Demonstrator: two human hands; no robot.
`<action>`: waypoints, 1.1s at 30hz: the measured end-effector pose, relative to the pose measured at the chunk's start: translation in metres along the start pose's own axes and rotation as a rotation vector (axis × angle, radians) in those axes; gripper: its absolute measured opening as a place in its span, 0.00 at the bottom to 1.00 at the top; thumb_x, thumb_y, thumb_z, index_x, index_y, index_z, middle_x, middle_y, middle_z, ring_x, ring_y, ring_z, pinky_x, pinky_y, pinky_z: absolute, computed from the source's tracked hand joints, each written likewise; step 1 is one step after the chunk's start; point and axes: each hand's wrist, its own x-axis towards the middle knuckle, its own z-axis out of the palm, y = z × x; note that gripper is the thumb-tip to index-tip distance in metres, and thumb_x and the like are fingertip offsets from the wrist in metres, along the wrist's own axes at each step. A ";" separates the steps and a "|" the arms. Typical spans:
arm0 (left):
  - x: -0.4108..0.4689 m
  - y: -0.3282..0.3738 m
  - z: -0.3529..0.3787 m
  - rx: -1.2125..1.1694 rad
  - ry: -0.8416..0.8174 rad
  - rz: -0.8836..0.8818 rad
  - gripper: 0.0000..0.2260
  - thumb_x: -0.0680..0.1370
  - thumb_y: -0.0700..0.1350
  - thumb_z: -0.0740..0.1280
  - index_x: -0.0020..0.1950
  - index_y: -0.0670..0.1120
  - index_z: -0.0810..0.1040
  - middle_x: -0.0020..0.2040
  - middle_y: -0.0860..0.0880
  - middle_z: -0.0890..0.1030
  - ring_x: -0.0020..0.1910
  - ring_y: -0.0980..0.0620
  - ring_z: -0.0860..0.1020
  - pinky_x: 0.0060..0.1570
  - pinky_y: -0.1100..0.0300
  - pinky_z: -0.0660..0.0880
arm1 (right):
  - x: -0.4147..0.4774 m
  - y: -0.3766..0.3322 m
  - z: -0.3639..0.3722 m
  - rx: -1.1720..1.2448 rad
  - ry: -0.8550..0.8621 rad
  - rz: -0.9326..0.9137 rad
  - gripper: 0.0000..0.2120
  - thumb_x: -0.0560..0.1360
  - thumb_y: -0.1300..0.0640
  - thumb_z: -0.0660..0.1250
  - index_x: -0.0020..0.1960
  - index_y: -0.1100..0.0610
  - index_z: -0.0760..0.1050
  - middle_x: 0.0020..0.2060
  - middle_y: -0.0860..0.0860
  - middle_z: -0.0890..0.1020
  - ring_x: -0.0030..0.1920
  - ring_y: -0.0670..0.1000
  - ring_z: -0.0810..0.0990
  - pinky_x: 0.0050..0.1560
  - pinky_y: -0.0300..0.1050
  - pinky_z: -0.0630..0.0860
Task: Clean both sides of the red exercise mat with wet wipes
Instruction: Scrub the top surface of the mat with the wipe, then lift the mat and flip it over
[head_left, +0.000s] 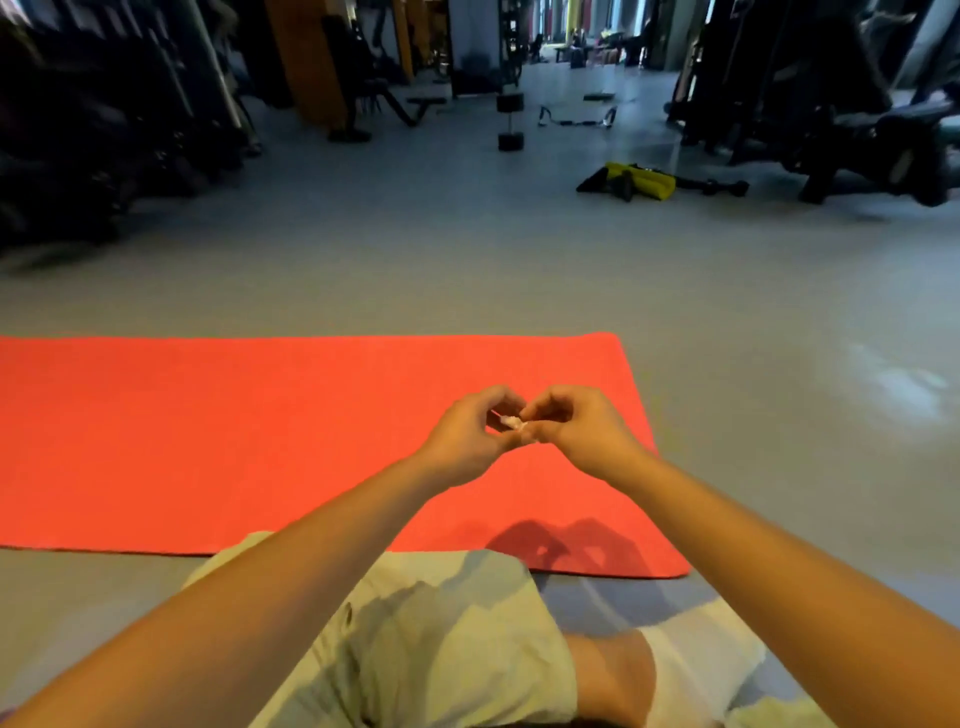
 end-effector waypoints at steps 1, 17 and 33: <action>-0.016 0.007 -0.020 -0.010 0.057 -0.005 0.11 0.74 0.44 0.80 0.50 0.50 0.80 0.45 0.48 0.85 0.42 0.54 0.81 0.45 0.55 0.79 | -0.003 -0.021 0.010 0.014 -0.012 -0.047 0.10 0.68 0.69 0.75 0.41 0.56 0.82 0.36 0.53 0.86 0.37 0.48 0.83 0.44 0.49 0.79; -0.365 0.042 -0.229 -0.105 0.695 -0.274 0.05 0.79 0.43 0.75 0.46 0.43 0.82 0.40 0.40 0.85 0.39 0.50 0.79 0.37 0.64 0.72 | -0.106 -0.251 0.241 -0.038 -0.515 -0.505 0.06 0.70 0.63 0.74 0.45 0.54 0.84 0.35 0.49 0.86 0.36 0.46 0.83 0.43 0.51 0.82; -0.673 -0.060 -0.197 0.136 0.937 -1.016 0.03 0.79 0.44 0.74 0.49 0.51 0.82 0.44 0.51 0.85 0.46 0.51 0.84 0.51 0.49 0.83 | -0.291 -0.240 0.519 -0.334 -1.401 -0.448 0.15 0.77 0.55 0.69 0.63 0.50 0.78 0.56 0.49 0.83 0.53 0.51 0.81 0.58 0.53 0.80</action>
